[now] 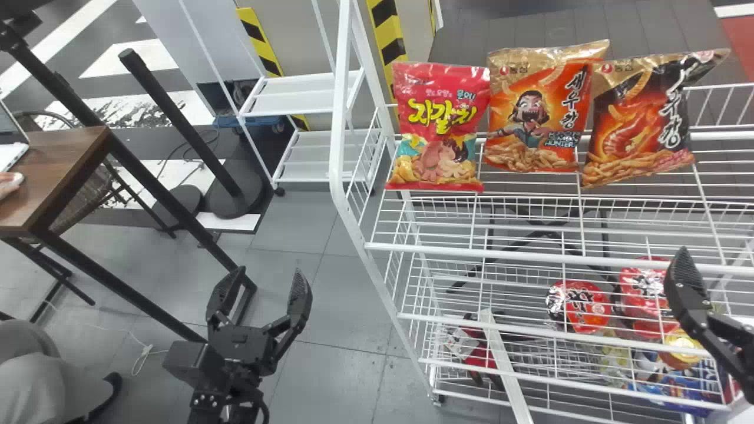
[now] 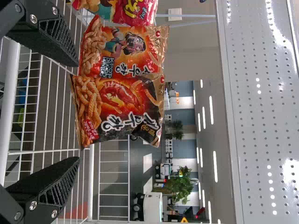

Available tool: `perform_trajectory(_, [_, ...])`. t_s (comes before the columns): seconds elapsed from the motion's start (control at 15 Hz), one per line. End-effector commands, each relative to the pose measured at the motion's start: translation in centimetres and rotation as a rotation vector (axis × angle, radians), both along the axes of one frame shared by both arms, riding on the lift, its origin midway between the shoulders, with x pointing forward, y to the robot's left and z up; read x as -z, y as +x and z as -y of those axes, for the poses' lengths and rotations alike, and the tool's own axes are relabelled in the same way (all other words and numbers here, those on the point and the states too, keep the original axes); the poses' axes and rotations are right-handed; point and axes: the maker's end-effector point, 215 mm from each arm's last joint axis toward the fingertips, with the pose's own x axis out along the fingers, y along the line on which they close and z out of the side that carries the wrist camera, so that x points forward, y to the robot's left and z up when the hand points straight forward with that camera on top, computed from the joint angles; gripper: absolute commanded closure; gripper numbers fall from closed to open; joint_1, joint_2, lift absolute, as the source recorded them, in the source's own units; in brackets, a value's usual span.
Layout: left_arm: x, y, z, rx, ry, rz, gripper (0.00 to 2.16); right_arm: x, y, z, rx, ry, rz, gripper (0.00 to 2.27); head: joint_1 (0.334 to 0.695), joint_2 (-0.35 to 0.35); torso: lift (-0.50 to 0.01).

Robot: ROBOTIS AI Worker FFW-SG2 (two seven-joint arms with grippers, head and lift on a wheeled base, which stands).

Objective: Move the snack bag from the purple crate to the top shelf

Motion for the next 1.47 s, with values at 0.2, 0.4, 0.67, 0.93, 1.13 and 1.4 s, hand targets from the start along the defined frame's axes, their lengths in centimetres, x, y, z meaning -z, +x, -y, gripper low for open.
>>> perform_trajectory(0.2, [0.2,0.11,0.14,0.002,-0.003,-0.002,0.1,0.03,-0.06,-0.15,0.002,0.006,0.0,0.11,0.695,0.328,0.003])
perform_trajectory(0.4, [0.37,0.07,0.18,0.002,-0.004,-0.006,0.1,-0.06,-0.06,-0.18,0.0,0.006,0.003,0.11,0.695,0.327,0.003])
perform_trajectory(0.67, [0.46,0.05,0.24,0.003,-0.004,-0.007,0.1,-0.1,-0.12,-0.26,-0.001,0.007,0.005,0.11,0.695,0.327,0.003])
perform_trajectory(0.93, [0.61,-0.01,0.2,0.002,-0.005,-0.01,0.1,-0.07,-0.24,-0.34,-0.002,0.008,0.004,0.11,0.695,0.33,0.003])
perform_trajectory(1.13, [0.66,-0.02,0.31,0.003,-0.007,-0.011,0.1,0.1,-0.27,-0.34,-0.002,0.008,0.001,0.11,0.695,0.33,0.003])
perform_trajectory(1.4, [0.63,0.0,0.28,0.003,-0.005,-0.011,0.1,0.17,-0.31,-0.34,-0.002,0.008,0.001,0.11,0.695,0.329,0.003])
